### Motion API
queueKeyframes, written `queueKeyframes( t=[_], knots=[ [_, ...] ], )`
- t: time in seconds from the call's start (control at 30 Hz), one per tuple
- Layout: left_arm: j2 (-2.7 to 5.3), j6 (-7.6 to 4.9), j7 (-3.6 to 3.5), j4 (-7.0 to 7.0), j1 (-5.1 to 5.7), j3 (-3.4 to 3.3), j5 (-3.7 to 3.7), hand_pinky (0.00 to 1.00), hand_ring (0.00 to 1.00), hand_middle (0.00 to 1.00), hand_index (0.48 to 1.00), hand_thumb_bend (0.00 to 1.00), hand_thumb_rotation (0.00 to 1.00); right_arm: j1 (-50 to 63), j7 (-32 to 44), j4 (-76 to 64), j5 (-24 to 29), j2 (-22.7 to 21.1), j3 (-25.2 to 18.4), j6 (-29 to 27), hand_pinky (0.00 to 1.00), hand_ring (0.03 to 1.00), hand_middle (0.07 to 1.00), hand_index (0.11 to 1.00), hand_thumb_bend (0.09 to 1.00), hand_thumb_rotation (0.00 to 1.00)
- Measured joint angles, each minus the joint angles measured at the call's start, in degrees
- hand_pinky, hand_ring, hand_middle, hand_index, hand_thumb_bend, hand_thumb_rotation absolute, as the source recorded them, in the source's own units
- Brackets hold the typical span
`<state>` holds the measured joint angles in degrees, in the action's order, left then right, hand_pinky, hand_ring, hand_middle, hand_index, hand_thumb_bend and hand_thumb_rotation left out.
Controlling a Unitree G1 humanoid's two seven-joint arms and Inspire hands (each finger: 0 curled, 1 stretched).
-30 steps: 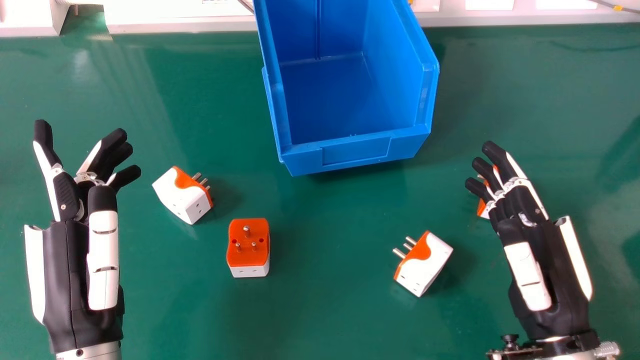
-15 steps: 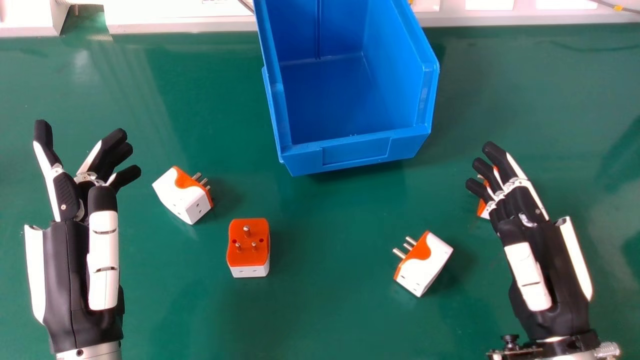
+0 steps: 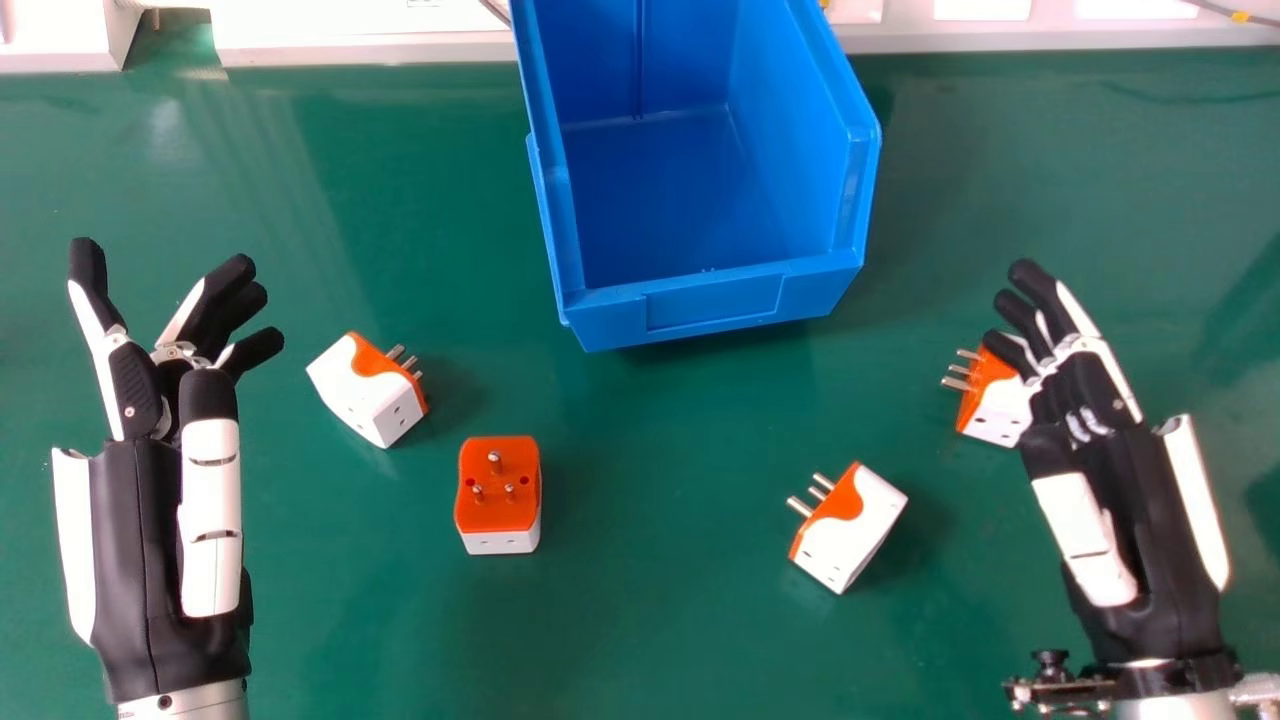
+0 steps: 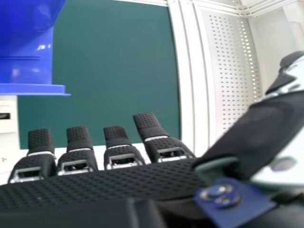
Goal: Pick all objects and put in blue box
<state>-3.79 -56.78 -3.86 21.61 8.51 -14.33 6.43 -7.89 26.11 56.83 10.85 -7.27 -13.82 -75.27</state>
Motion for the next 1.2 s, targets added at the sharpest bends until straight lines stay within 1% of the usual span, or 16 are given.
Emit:
queueKeyframes(
  t=[0.07, 0.2, 0.27, 0.37, 0.47, 0.57, 0.63, 0.73, 0.87, 0.93, 1.0, 1.07, 1.2],
  knots=[
    [0.03, -0.01, 0.12, 0.04, -0.06, 0.01, -0.31, 0.77, 0.84, 0.86, 0.821, 0.49, 0.91, 0.0, -0.38, 0.03, -0.24, -0.02, 0.36, -0.15, 0.73, 0.841, 0.879, 0.868, 0.703, 0.37],
    [0.12, -0.03, 0.4, 0.37, -0.15, 0.02, -0.46, 0.77, 0.84, 0.86, 0.82, 0.49, 0.91, -0.03, -0.43, -0.16, -0.03, -0.68, 1.08, 0.04, 0.72, 0.849, 0.891, 0.881, 0.707, 0.36],
    [0.15, -0.13, 0.41, 0.46, -0.2, 0.13, -0.59, 0.77, 0.84, 0.86, 0.821, 0.49, 0.91, -0.17, -0.42, -0.65, -0.02, -1.51, 1.25, 0.37, 0.71, 0.847, 0.891, 0.884, 0.727, 0.36],
    [0.31, -0.16, 0.39, 0.56, -0.25, 0.52, -0.62, 0.77, 0.84, 0.86, 0.821, 0.49, 0.91, -0.91, -1.0, -0.71, -0.07, -2.89, 1.15, 0.4, 0.71, 0.847, 0.891, 0.888, 0.755, 0.37],
    [0.63, -0.16, 0.46, 0.56, -0.33, 0.61, -0.81, 0.77, 0.83, 0.85, 0.82, 0.48, 0.92, -1.85, -2.28, -0.39, -0.94, -4.63, 0.73, 0.4, 0.71, 0.852, 0.894, 0.893, 0.826, 0.37],
    [0.75, -0.15, 0.89, 0.51, -0.34, 0.6, -0.96, 0.77, 0.83, 0.85, 0.819, 0.49, 0.92, -2.76, -3.72, -0.28, -2.58, -6.76, 0.28, 0.91, 0.75, 0.864, 0.901, 0.899, 0.911, 0.38],
    [0.91, -0.14, 1.11, 0.41, -0.33, 0.61, -1.02, 0.77, 0.83, 0.85, 0.819, 0.49, 0.92, -2.87, -6.18, -0.56, -4.93, -8.13, -0.13, 1.59, 0.76, 0.871, 0.906, 0.904, 0.957, 0.39],
    [0.95, -0.14, 1.27, 0.4, -0.34, 0.62, -1.0, 0.77, 0.83, 0.85, 0.819, 0.49, 0.92, -2.89, -10.16, -1.14, -9.8, -10.13, -0.8, 2.76, 0.76, 0.874, 0.909, 0.909, 0.976, 0.4],
    [0.94, -0.18, 1.25, 0.57, -0.49, 0.63, -0.91, 0.77, 0.83, 0.85, 0.819, 0.49, 0.92, -2.89, -16.14, -1.94, -16.65, -12.4, -1.38, 3.51, 0.74, 0.879, 0.907, 0.909, 0.994, 0.42],
    [0.92, -0.31, 1.05, 1.03, -0.87, 0.63, -0.81, 0.77, 0.83, 0.85, 0.819, 0.49, 0.92, -2.89, -19.59, -3.03, -20.82, -13.56, -1.43, 4.55, 0.73, 0.889, 0.906, 0.908, 1.0, 0.41],
    [0.91, -0.54, 0.84, 1.59, -1.28, 0.64, -0.79, 0.77, 0.83, 0.85, 0.819, 0.48, 0.92, -2.95, -22.32, -3.85, -23.75, -14.77, -1.35, 5.74, 0.77, 0.899, 0.908, 0.904, 1.0, 0.42],
    [0.9, -0.66, 0.78, 1.78, -1.35, 0.64, -0.79, 0.77, 0.83, 0.85, 0.819, 0.48, 0.91, -3.03, -24.09, -5.06, -26.06, -16.16, -1.0, 7.23, 0.81, 0.918, 0.922, 0.904, 1.0, 0.43],
    [0.85, -0.7, 0.74, 1.77, -1.36, 0.62, -0.78, 0.77, 0.83, 0.85, 0.818, 0.48, 0.91, -3.7, -25.81, -5.85, -27.55, -18.38, 0.36, 8.78, 0.87, 0.957, 0.959, 0.922, 1.0, 0.43]
  ],
)
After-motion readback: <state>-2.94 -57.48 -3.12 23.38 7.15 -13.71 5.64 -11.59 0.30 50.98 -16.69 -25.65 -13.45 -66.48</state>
